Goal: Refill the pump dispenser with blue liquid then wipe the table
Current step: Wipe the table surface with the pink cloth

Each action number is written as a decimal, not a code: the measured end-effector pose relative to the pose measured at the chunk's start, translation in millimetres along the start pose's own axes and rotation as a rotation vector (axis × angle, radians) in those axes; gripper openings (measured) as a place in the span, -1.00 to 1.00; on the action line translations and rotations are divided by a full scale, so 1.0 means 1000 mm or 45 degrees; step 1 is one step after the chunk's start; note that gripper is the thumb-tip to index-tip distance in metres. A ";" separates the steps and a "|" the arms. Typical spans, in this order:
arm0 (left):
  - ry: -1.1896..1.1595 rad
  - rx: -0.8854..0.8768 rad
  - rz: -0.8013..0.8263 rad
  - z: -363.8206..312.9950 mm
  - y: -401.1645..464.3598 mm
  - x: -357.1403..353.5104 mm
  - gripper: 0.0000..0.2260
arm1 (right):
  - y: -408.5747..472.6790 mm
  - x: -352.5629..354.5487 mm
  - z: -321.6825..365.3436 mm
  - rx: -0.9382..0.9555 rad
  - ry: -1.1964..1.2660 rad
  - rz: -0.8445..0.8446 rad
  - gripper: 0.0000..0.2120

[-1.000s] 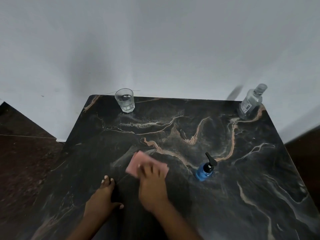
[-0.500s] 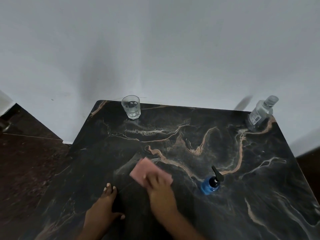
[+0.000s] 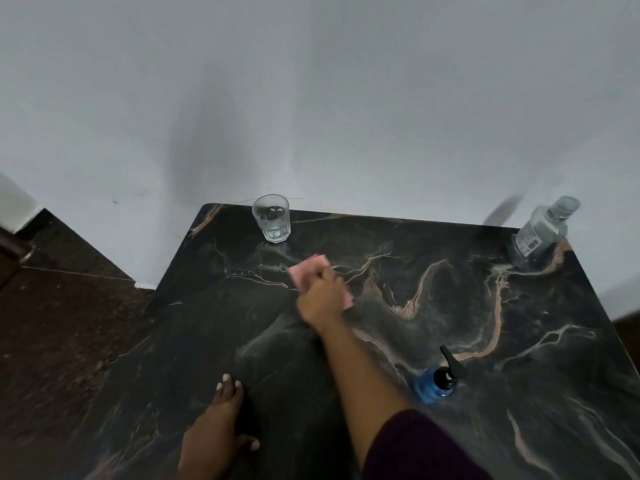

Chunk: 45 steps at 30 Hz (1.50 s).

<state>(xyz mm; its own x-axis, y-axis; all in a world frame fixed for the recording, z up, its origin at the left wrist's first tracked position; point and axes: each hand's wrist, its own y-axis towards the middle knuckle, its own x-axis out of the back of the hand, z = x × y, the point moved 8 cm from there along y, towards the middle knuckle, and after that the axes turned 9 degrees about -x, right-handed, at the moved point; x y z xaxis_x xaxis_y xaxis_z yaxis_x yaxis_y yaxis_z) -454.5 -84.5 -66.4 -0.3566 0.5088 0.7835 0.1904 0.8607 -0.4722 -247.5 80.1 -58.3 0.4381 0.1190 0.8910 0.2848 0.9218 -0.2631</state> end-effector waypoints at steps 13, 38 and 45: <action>-0.025 -0.013 0.030 0.001 0.001 -0.004 -0.07 | -0.051 -0.051 0.081 0.594 -0.214 0.071 -0.61; -0.316 0.070 -0.209 0.006 0.027 0.010 -0.41 | -0.125 -0.097 0.117 0.828 -0.113 0.356 -0.57; -0.001 -0.131 0.019 -0.011 0.000 -0.003 -0.08 | -0.035 -0.014 -0.004 0.184 0.021 -0.143 -0.59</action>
<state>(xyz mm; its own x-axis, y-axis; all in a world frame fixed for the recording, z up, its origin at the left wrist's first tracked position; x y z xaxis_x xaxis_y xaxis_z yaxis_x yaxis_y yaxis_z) -443.8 -86.3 -64.4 -0.3537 0.5217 0.7764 0.2885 0.8504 -0.4400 -260.3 44.9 -62.7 0.4247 0.0075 0.9053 0.2079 0.9724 -0.1056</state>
